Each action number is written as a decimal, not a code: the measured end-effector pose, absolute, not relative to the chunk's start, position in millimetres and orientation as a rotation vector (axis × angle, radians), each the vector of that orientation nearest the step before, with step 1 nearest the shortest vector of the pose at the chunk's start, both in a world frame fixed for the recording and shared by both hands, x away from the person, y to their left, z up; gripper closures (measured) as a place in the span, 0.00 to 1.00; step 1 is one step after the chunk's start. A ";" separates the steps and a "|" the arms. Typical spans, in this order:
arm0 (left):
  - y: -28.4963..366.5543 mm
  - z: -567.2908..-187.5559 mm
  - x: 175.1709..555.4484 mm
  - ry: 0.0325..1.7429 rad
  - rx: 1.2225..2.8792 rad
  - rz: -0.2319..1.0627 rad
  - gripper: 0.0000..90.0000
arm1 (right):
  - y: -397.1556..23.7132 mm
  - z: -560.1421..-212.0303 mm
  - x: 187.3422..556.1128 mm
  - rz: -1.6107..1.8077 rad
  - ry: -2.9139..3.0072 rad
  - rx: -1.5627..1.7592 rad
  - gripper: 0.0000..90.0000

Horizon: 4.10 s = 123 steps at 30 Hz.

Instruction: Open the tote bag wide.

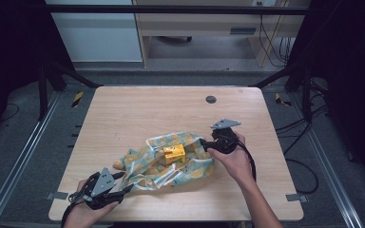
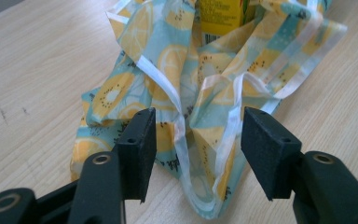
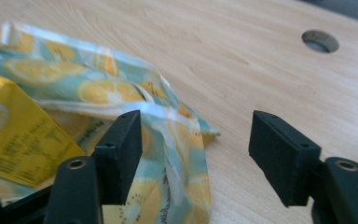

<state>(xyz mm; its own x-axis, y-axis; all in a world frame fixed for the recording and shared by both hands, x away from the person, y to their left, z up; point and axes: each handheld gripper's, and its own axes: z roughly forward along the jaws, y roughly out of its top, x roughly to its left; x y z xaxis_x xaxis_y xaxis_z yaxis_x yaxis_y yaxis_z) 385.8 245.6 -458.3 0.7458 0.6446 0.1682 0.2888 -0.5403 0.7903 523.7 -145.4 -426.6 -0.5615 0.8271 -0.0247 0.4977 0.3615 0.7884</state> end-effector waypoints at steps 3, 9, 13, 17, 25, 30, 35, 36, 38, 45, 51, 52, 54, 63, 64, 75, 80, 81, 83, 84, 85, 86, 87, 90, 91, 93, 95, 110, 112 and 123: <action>244.6 -454.5 384.1 0.700 2.130 0.583 0.48 | -146.6 -417.0 520.4 1.086 2.198 1.140 0.34; 246.5 -440.5 384.4 0.722 2.072 0.603 0.47 | -150.5 -405.2 505.0 1.145 2.189 1.098 0.40; 240.9 -432.2 395.6 0.746 2.089 0.617 0.47 | -147.9 -407.5 486.0 1.153 2.236 1.044 0.40; 230.3 -426.5 409.6 0.730 2.116 0.628 0.47 | -141.4 -416.8 466.1 1.161 2.278 1.005 0.39; 200.5 -435.8 444.2 0.744 2.188 0.566 0.38 | -130.0 -436.4 447.8 1.112 2.355 0.958 0.29; 190.3 -442.9 458.1 0.761 2.210 0.576 0.40 | -121.1 -445.8 446.9 1.090 2.379 0.940 0.23; 179.7 -444.6 467.8 0.689 2.250 0.582 0.60 | -113.8 -457.8 453.0 1.055 2.420 0.937 0.22; 177.9 -444.9 470.1 0.683 2.274 0.584 0.65 | -112.4 -460.4 453.2 1.052 2.428 0.944 0.27; 175.6 -446.0 473.6 0.695 2.262 0.570 0.75 | -111.0 -464.9 451.7 1.030 2.445 0.925 0.40; 176.9 -451.6 482.8 0.751 2.263 0.538 0.98 | -114.8 -474.6 444.4 0.966 2.527 0.868 0.87; 186.2 -453.1 492.8 0.823 2.216 0.601 1.00 | -126.3 -479.5 441.2 0.958 2.556 0.863 1.00; 188.2 -453.7 494.6 0.832 2.212 0.613 1.00 | -128.4 -480.4 441.0 0.952 2.556 0.863 1.00; 191.7 -455.8 498.2 0.864 2.184 0.629 1.00 | -132.5 -481.7 440.5 0.945 2.560 0.879 1.00; 204.5 -463.7 515.3 0.968 2.148 0.652 1.00 | -150.9 -485.3 440.4 0.953 2.533 0.929 1.00; 203.7 -464.7 516.9 0.969 2.151 0.655 1.00 | -152.6 -486.2 440.5 0.949 2.532 0.938 1.00; 202.5 -469.0 528.4 0.982 2.178 0.634 1.00 | -162.1 -487.8 435.0 0.964 2.529 0.960 1.00; 201.9 -469.6 528.3 0.979 2.186 0.634 1.00 | -164.4 -487.6 433.6 0.957 2.524 0.969 1.00; 201.9 -469.7 528.3 0.979 2.187 0.631 1.00 | -165.0 -487.5 433.7 0.956 2.523 0.969 1.00; 202.3 -469.9 528.5 0.980 2.187 0.628 1.00 | -166.9 -486.9 433.8 0.961 2.519 0.979 1.00; 202.4 -470.1 528.8 0.982 2.185 0.625 1.00 | -167.4 -486.6 433.8 0.964 2.518 0.983 1.00; 202.2 -470.4 528.8 0.984 2.181 0.626 1.00 | -168.1 -486.8 434.0 0.971 2.517 0.986 1.00; 202.2 -470.8 529.1 0.985 2.182 0.622 1.00 | -168.1 -486.9 434.0 0.968 2.517 0.992 1.00; 202.1 -471.0 529.1 0.984 2.184 0.623 1.00 | -168.3 -487.2 434.1 0.963 2.516 1.003 1.00; 202.3 -471.8 528.9 0.983 2.191 0.620 1.00 | -168.4 -487.1 434.0 0.959 2.515 1.008 1.00; 202.4 -472.0 528.9 0.984 2.191 0.618 1.00 | -168.5 -487.2 434.0 0.957 2.517 1.007 1.00; 202.1 -472.4 528.8 0.983 2.193 0.618 1.00 | -168.8 -487.8 434.1 0.949 2.517 1.007 1.00; 201.9 -472.7 528.7 0.982 2.197 0.616 1.00 | -169.3 -488.4 434.4 0.944 2.519 1.007 1.00; 200.9 -475.8 526.9 0.980 2.205 0.602 1.00 | -173.2 -490.7 436.0 0.937 2.517 1.032 1.00; 201.0 -475.8 526.7 0.982 2.202 0.598 1.00 | -173.5 -490.9 436.1 0.937 2.517 1.029 1.00; 201.2 -476.6 526.6 0.976 2.226 0.594 1.00 | -173.6 -490.5 435.4 0.942 2.512 1.037 1.00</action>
